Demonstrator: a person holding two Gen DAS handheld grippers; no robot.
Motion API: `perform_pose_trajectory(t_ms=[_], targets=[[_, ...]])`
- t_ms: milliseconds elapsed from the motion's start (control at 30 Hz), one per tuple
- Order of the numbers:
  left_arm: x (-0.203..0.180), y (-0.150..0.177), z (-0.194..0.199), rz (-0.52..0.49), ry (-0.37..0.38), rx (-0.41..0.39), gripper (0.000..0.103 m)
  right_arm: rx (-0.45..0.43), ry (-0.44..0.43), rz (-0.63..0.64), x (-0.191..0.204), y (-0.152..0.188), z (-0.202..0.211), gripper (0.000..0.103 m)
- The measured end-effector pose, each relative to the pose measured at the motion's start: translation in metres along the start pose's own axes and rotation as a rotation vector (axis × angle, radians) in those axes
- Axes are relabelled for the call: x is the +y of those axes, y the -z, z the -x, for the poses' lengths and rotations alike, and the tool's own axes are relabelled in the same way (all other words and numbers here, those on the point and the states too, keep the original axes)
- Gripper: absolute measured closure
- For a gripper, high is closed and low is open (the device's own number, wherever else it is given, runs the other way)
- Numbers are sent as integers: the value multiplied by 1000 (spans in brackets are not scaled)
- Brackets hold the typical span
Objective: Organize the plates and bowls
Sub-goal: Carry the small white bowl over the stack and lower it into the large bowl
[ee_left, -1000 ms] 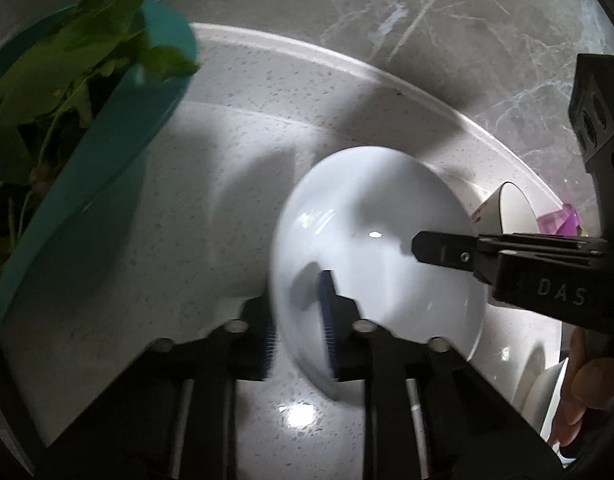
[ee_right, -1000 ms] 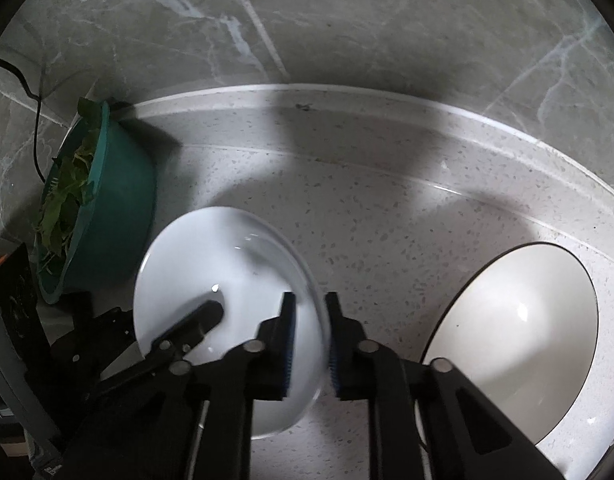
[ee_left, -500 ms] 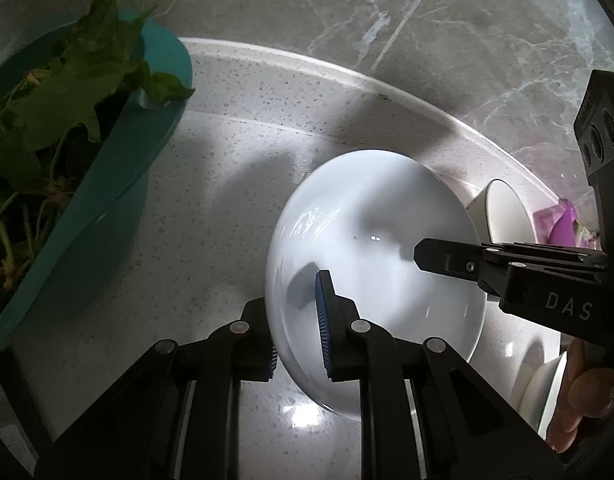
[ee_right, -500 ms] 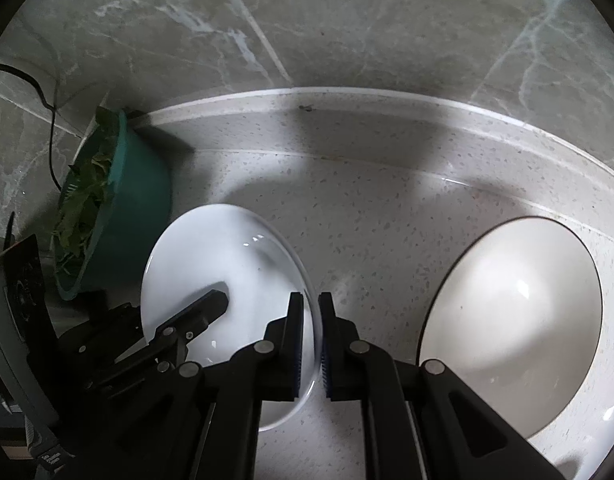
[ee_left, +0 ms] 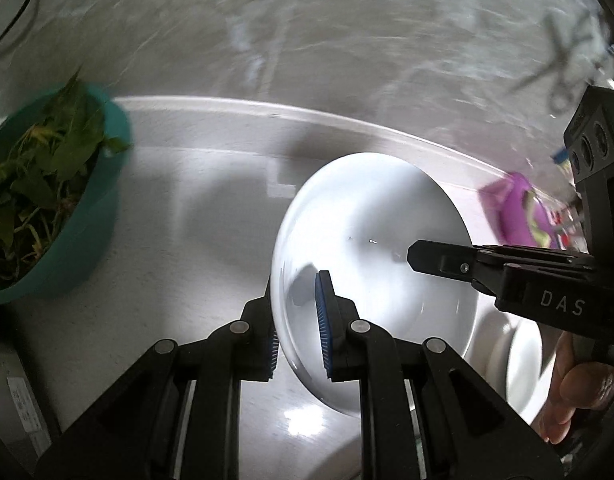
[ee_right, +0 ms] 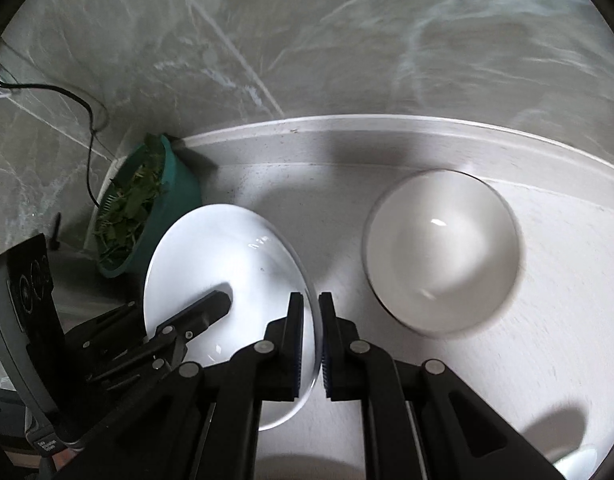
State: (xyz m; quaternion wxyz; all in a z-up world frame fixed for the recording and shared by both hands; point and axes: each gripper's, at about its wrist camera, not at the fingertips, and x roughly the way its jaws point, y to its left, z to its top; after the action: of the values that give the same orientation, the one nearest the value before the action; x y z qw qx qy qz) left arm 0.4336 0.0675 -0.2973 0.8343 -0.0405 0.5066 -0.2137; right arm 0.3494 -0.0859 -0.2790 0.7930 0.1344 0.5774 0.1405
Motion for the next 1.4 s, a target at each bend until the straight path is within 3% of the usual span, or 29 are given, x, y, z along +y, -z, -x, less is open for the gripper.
perform_pose_trajectory(t_ms=[267,433,800,1067,1400], targets=[[-66,21,19,-117,80,12,89,-84,29,-97,-37,53,64,93],[-126,46,18,-179,109,28,89,-124,21,-153,-69,92,98,93],[-267,131,1,-238,132,99,89,-135,-18,-228,-179,178,160,92],[-328,175,-39,-273,94,172,89,-78,-20,-278,-245,208,156,91],[-341,186,-92,-281,28,247,89,5,-24,-294,-277,215,128,91]])
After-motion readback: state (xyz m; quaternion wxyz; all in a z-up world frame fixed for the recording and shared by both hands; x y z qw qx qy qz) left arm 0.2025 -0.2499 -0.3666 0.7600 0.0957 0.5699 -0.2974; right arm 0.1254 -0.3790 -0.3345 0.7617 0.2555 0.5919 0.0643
